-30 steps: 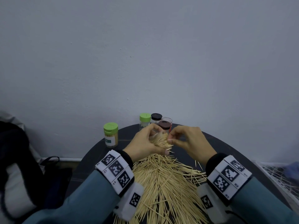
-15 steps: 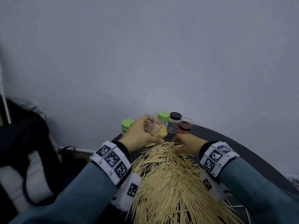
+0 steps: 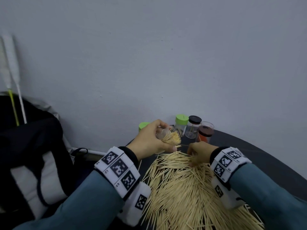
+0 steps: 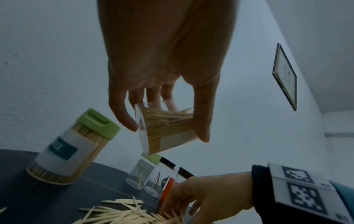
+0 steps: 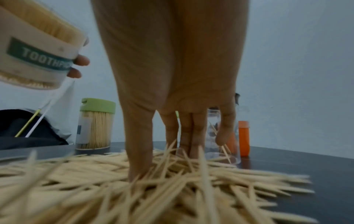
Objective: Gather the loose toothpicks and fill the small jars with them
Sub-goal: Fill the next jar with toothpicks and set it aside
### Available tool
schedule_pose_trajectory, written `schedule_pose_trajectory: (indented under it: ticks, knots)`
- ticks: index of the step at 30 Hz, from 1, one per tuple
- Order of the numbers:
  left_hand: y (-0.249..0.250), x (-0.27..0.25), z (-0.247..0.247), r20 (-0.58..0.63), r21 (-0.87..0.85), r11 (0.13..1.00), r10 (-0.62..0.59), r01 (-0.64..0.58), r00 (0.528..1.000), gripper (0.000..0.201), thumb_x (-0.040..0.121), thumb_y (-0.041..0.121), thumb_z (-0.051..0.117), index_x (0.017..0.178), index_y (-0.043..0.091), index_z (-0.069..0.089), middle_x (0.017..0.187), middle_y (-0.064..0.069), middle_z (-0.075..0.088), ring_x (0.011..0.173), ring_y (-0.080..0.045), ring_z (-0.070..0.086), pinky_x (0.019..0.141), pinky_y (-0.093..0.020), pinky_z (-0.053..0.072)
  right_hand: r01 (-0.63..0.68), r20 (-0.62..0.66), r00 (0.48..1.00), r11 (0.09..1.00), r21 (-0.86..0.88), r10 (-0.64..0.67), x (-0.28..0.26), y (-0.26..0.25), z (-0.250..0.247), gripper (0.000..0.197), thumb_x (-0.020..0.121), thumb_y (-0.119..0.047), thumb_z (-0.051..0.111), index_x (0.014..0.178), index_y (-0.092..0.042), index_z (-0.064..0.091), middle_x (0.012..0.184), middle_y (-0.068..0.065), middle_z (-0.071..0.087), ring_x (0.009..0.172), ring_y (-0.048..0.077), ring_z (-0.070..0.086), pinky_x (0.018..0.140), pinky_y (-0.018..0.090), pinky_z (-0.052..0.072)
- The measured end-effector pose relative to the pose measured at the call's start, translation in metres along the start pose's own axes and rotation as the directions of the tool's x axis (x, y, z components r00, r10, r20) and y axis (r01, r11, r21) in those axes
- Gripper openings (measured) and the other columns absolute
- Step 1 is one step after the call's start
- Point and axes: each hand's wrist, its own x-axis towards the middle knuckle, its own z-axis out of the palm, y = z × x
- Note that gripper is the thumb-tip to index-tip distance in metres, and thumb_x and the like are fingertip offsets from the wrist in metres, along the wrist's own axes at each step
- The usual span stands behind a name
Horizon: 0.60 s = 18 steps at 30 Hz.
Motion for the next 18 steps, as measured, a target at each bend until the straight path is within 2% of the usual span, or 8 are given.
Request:
schedule_pose_trajectory:
  ticks: [5,8,12,14,16,18]
  knots:
    - [0.003,-0.002,0.002,-0.003,0.024,1.0,0.003,-0.003,1.0,0.066,0.057,0.019,0.089,0.114,0.019,0.055,0.11,-0.003,0.061,0.106,-0.021,0.059,0.095,-0.04,0.049,0.008,-0.007,1.0,1.0,0.01,-0.008,-0.008,0.001,0.002,0.036,0.089,-0.023,0.062,0.12,-0.006,0.057,0.123,0.009,0.059,0.112,0.022,0.054,0.082,0.022,0.041]
    - [0.004,-0.003,0.004,-0.005,0.029,1.0,0.007,-0.007,1.0,0.068,0.057,0.018,0.089,0.116,0.017,0.055,0.109,-0.002,0.061,0.106,-0.021,0.059,0.094,-0.038,0.05,0.003,0.002,1.0,1.0,0.006,-0.003,-0.012,0.0,0.004,0.034,0.094,-0.023,0.053,0.122,-0.005,0.054,0.125,0.012,0.057,0.115,0.024,0.053,0.088,0.025,0.041]
    - [0.004,-0.002,0.006,0.001,0.032,0.999,-0.004,0.004,1.0,0.068,0.056,0.019,0.09,0.115,0.018,0.055,0.111,-0.004,0.061,0.107,-0.022,0.059,0.096,-0.043,0.049,-0.027,0.003,1.0,1.0,0.012,0.027,-0.015,0.0,0.005,0.027,0.1,-0.022,0.039,0.117,-0.005,0.05,0.128,0.018,0.053,0.118,0.028,0.051,0.091,0.029,0.039]
    - [0.005,-0.002,0.007,0.003,0.028,1.0,-0.003,0.003,1.0,0.068,0.056,0.019,0.09,0.114,0.019,0.055,0.111,-0.004,0.062,0.108,-0.022,0.059,0.097,-0.044,0.048,-0.049,-0.023,0.999,0.998,0.027,0.049,-0.017,0.0,0.006,0.031,0.1,-0.019,0.036,0.123,-0.001,0.048,0.127,0.019,0.053,0.117,0.03,0.051,0.092,0.031,0.039]
    - [0.005,-0.002,0.008,0.002,0.03,1.0,-0.003,0.003,1.0,0.067,0.057,0.018,0.089,0.114,0.018,0.055,0.111,-0.003,0.061,0.108,-0.022,0.059,0.097,-0.043,0.048,-0.07,-0.049,0.996,0.995,0.067,0.073,-0.019,0.0,0.005,0.034,0.1,-0.017,0.035,0.127,0.002,0.045,0.126,0.019,0.053,0.112,0.029,0.052,0.092,0.032,0.039]
    - [0.006,-0.001,0.009,-0.001,0.035,0.999,0.0,0.0,1.0,0.066,0.057,0.018,0.089,0.115,0.018,0.055,0.111,-0.002,0.061,0.108,-0.021,0.058,0.097,-0.042,0.048,-0.07,-0.062,0.995,0.992,0.108,0.077,-0.021,0.0,0.005,0.034,0.101,-0.016,0.034,0.128,0.003,0.044,0.112,0.016,0.054,0.096,0.022,0.048,0.092,0.032,0.039]
